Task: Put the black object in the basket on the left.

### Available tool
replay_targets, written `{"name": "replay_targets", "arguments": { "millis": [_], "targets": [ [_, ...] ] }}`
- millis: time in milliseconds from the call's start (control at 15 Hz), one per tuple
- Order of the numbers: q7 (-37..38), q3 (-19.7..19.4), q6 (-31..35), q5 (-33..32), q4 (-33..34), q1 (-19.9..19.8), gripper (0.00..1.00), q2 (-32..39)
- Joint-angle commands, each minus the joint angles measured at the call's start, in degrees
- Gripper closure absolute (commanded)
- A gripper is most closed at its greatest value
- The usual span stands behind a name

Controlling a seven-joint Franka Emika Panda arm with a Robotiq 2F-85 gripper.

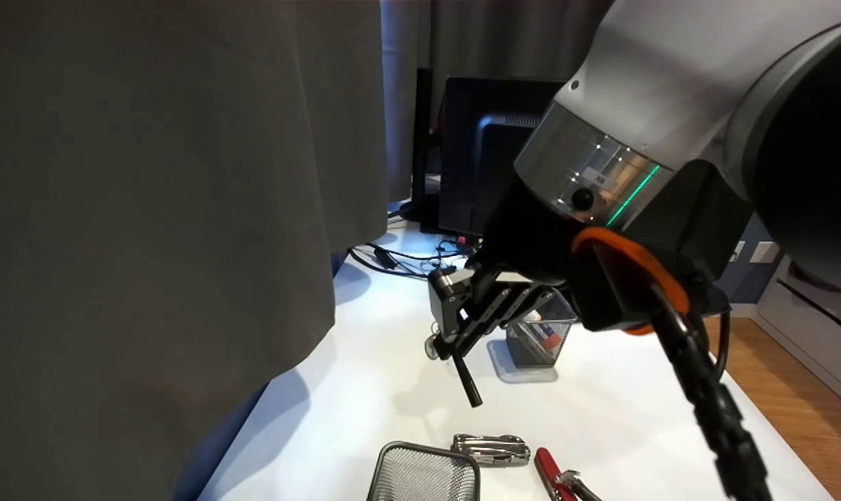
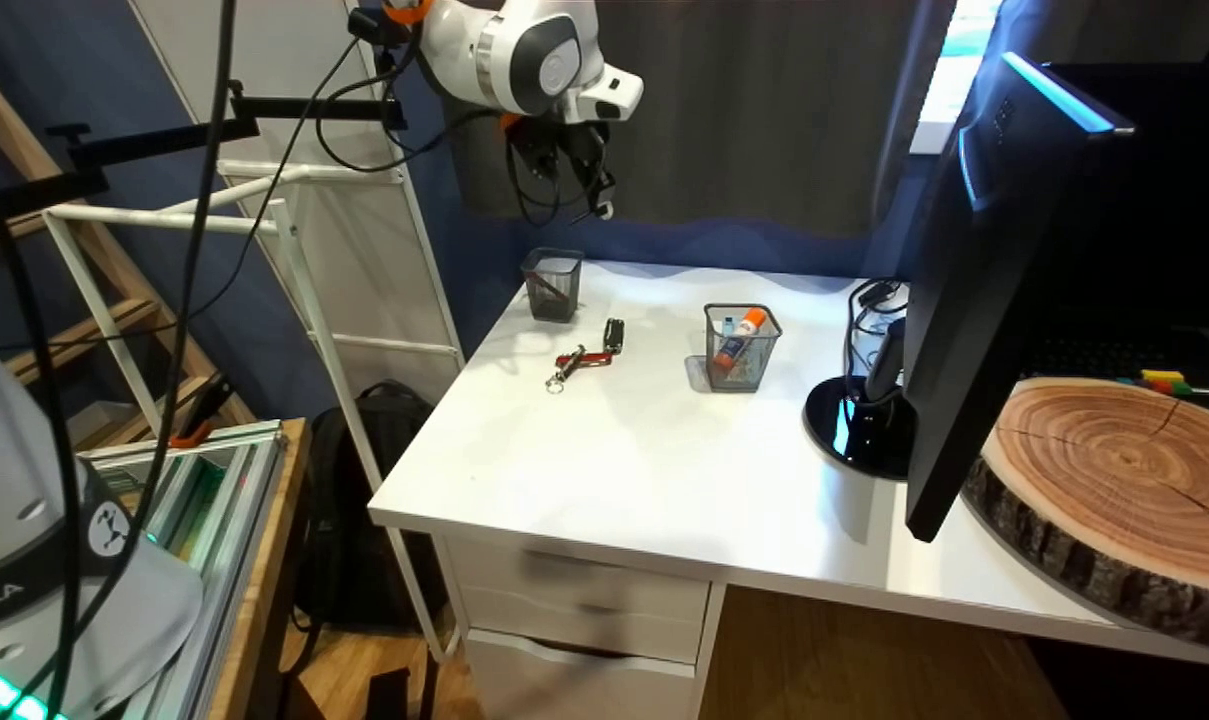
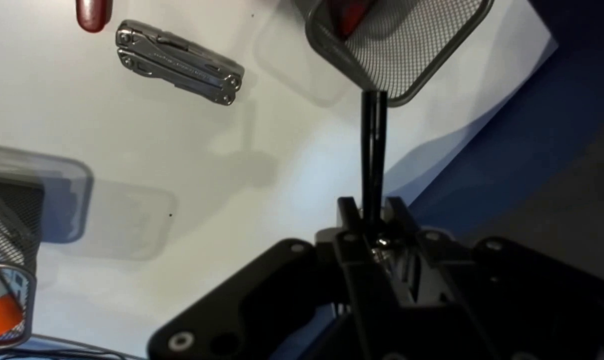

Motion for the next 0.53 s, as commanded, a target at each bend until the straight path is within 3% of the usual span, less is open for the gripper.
{"name": "replay_targets", "arguments": {
  "millis": [0,467],
  "targets": [
    [-3.86,1.07,-4.13,-0.03,4.14,0.69,0.96,3.25],
    [-11.45,4.68,-7.19,1.71,11.24,-0.14,0.96,9.54]
  ]
}}
